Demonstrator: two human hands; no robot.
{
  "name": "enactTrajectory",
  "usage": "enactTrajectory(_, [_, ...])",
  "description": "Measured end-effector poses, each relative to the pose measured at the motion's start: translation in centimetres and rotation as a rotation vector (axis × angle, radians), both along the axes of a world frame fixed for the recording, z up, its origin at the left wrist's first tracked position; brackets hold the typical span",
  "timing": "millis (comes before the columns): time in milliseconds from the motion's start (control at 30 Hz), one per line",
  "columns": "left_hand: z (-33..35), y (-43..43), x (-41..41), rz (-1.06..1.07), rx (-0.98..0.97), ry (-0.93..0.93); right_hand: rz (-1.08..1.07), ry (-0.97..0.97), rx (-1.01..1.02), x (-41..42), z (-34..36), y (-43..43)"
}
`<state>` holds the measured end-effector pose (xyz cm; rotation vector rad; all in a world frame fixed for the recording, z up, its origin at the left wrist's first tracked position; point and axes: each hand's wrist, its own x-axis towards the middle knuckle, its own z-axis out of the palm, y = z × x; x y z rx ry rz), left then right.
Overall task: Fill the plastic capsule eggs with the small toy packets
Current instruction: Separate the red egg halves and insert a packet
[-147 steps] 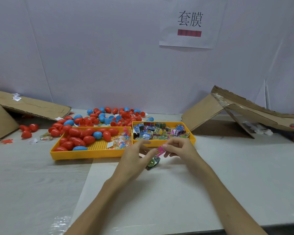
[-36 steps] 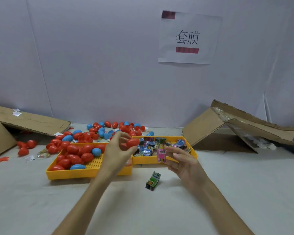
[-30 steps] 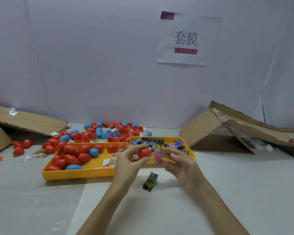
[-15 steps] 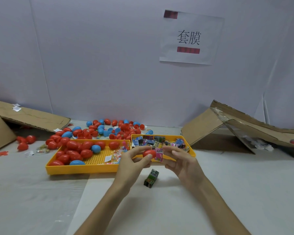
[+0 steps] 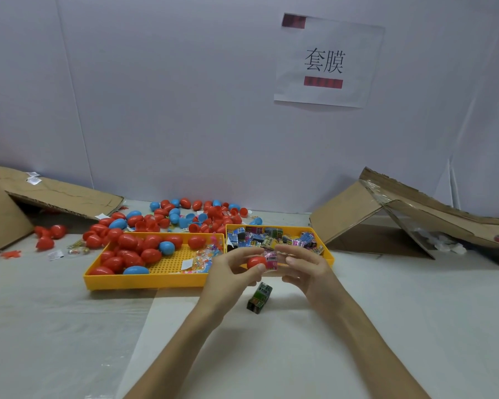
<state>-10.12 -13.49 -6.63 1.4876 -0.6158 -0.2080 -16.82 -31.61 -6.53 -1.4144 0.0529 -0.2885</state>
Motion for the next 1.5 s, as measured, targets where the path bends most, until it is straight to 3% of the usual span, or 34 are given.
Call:
enactTrajectory(333, [-0.01,-0.10,-0.02,-0.025,0.017,0.044,-0.175,-0.130,-0.233,0.15,-0.39,0.26])
enactTrajectory(533, [-0.08,-0.03,-0.19,-0.064,0.045,0.060,-0.122,-0.097,-0.294,0.23,-0.64,0.53])
enactTrajectory(1500, [-0.41,-0.05,0.18,-0.046,0.120,0.032,-0.064,-0.125,-0.340,-0.15,-0.18,0.91])
